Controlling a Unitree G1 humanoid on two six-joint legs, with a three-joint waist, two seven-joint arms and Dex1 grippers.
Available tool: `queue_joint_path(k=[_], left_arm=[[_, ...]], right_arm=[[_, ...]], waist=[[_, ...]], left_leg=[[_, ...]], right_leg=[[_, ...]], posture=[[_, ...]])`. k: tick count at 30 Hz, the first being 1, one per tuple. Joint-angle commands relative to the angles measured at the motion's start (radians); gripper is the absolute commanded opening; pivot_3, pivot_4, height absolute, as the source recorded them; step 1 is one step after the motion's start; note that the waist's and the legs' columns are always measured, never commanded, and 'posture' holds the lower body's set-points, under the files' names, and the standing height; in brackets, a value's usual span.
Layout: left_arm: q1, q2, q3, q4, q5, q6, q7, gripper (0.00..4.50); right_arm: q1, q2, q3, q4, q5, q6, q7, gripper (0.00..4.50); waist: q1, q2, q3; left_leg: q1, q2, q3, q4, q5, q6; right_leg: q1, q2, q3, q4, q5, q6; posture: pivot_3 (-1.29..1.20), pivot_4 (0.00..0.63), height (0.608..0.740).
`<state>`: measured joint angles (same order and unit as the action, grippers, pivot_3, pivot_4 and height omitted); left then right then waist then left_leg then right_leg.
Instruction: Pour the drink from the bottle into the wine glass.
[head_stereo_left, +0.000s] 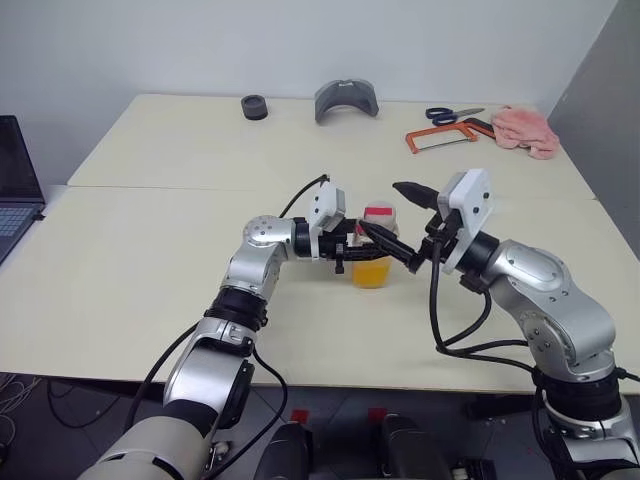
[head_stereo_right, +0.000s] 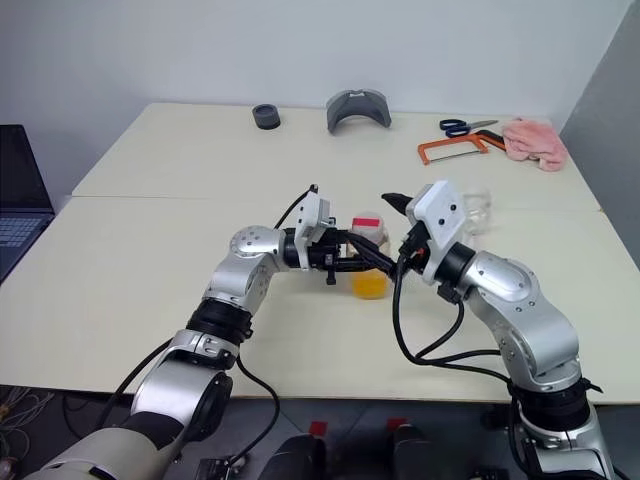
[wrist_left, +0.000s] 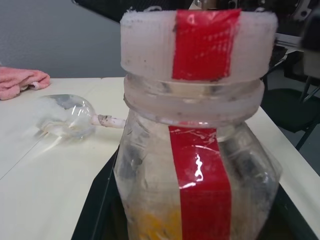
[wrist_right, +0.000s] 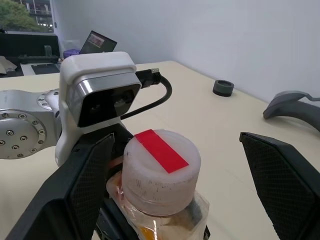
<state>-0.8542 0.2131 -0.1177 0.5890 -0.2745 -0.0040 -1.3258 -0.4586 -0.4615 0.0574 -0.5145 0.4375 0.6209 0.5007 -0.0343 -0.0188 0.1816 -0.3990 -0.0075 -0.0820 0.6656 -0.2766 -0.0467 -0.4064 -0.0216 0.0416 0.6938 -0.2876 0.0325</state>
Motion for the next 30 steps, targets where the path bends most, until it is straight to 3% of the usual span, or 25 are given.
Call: queue_joint_path(k=[1, 17, 30], left_arm=[[-0.019, 0.002, 0.016, -0.037, -0.022, -0.005, -0.004, 1.68], [-0.018, 0.006, 0.018, -0.036, -0.020, -0.008, 0.003, 1.68], [-0.006, 0.002, 0.016, -0.043, -0.019, -0.012, 0.010, 1.68]], right_arm=[[-0.010, -0.004, -0.030, -0.014, -0.006, -0.025, 0.000, 4.28], [0.003, -0.009, -0.046, -0.026, 0.030, -0.008, 0.024, 4.28], [-0.005, -0.016, -0.064, -0.045, 0.147, 0.096, 0.041, 4.28]], waist=[[0.000, 0.000, 0.000], [0.000, 0.000, 0.000], [0.000, 0.000, 0.000]], left_leg=[[0.000, 0.000, 0.000, 0.000, 0.000, 0.000], [0.000, 0.000, 0.000, 0.000, 0.000, 0.000], [0.000, 0.000, 0.000, 0.000, 0.000, 0.000]], right_leg=[[0.000, 0.000, 0.000, 0.000, 0.000, 0.000], [0.000, 0.000, 0.000, 0.000, 0.000, 0.000], [0.000, 0.000, 0.000, 0.000, 0.000, 0.000]], posture=[[0.00, 0.150, 0.740], [0.00, 0.150, 0.740], [0.00, 0.150, 0.740]])
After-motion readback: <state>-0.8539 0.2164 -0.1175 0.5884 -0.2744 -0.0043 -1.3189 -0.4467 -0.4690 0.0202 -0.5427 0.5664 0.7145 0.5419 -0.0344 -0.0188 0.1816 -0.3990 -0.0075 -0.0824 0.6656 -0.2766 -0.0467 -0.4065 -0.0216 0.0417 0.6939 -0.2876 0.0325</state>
